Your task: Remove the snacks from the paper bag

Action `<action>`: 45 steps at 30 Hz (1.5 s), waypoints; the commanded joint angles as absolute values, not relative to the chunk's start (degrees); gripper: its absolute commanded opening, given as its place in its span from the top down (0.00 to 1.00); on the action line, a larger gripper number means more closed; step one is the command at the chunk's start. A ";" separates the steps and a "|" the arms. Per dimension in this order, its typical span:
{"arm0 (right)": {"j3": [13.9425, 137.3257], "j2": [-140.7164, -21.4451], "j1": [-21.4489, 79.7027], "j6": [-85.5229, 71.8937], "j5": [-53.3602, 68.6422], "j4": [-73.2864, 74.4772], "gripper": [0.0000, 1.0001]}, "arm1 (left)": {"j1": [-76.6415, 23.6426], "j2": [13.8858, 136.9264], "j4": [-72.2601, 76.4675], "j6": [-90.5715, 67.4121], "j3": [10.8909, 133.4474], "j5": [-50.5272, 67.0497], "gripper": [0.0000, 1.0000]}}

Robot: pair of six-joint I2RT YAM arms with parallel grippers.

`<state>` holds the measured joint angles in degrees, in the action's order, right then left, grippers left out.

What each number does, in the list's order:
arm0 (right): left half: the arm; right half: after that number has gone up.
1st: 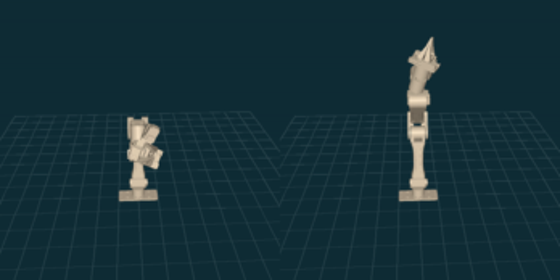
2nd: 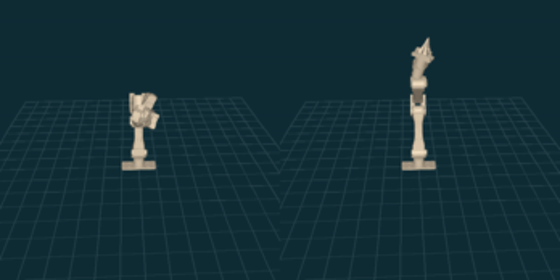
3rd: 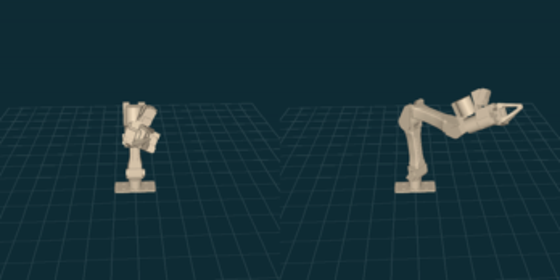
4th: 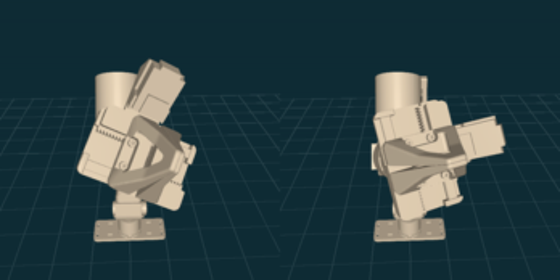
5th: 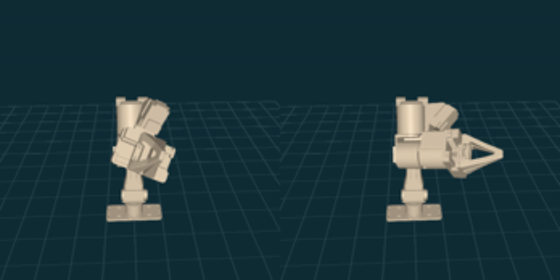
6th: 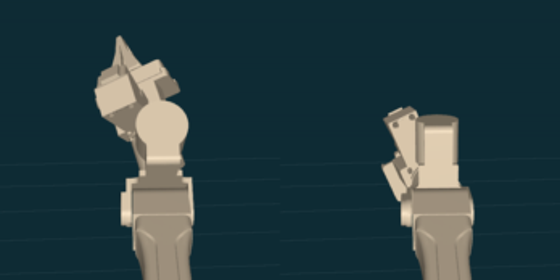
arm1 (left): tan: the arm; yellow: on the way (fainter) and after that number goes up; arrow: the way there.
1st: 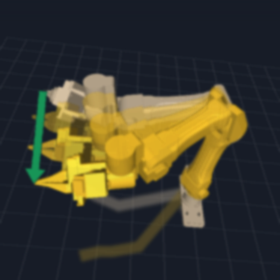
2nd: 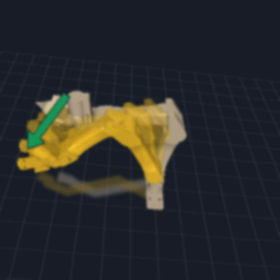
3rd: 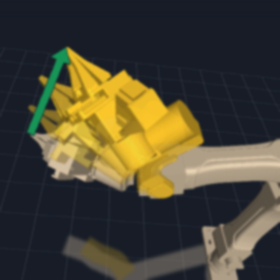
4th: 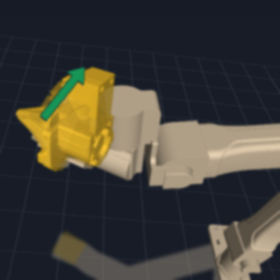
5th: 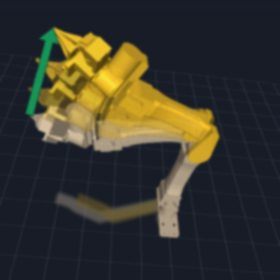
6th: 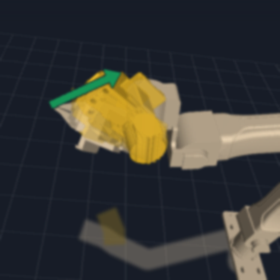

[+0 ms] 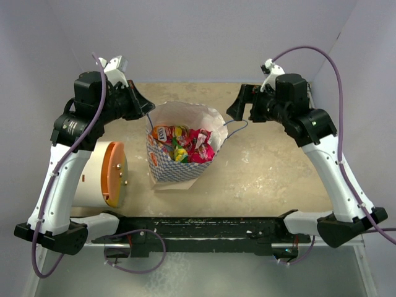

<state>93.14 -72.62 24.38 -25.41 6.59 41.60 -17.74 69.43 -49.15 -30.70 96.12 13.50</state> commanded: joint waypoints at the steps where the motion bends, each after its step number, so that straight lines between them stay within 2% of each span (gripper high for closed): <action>1: 101.82 -78.46 28.90 -23.24 2.42 41.27 0.05 | -17.54 68.37 -41.74 -33.56 97.39 13.34 1.00; 9: 107.79 -90.32 39.87 -24.01 -6.48 49.02 0.10 | -17.55 67.91 -40.99 -34.18 96.63 13.20 1.00; 17: 105.87 -96.11 42.69 -32.20 -11.05 50.85 0.11 | -17.62 69.00 -41.58 -34.48 96.89 13.12 1.00; 19: 106.13 -97.64 42.89 -34.37 -11.46 52.78 0.14 | -17.60 69.46 -41.83 -34.90 97.48 13.63 1.00; 22: 102.78 -98.17 43.40 -37.56 -10.42 52.66 0.23 | -17.56 69.64 -41.83 -34.62 97.90 14.44 1.00; 25: 99.45 -98.01 44.53 -40.62 -7.76 51.17 0.26 | -17.58 69.52 -42.45 -34.23 97.78 13.07 1.00; 31: 97.74 -97.25 45.19 -41.84 -6.15 48.23 0.48 | -17.60 70.13 -41.90 -34.54 97.99 15.28 1.00; 36: 100.27 -97.45 45.18 -41.73 -4.88 46.86 0.81 | -17.57 70.28 -42.29 -33.66 97.85 15.21 1.00; 38: 102.06 -97.47 45.18 -41.67 -3.61 47.60 0.89 | -17.58 71.00 -42.93 -33.12 98.66 15.29 1.00; 41: 105.04 -97.43 45.11 -40.24 -2.74 46.82 1.00 | -17.56 71.19 -42.59 -32.02 98.36 14.77 1.00; 45: 109.45 -96.74 45.09 -40.26 0.14 45.19 1.00 | -17.52 71.62 -42.59 -32.40 98.40 15.95 1.00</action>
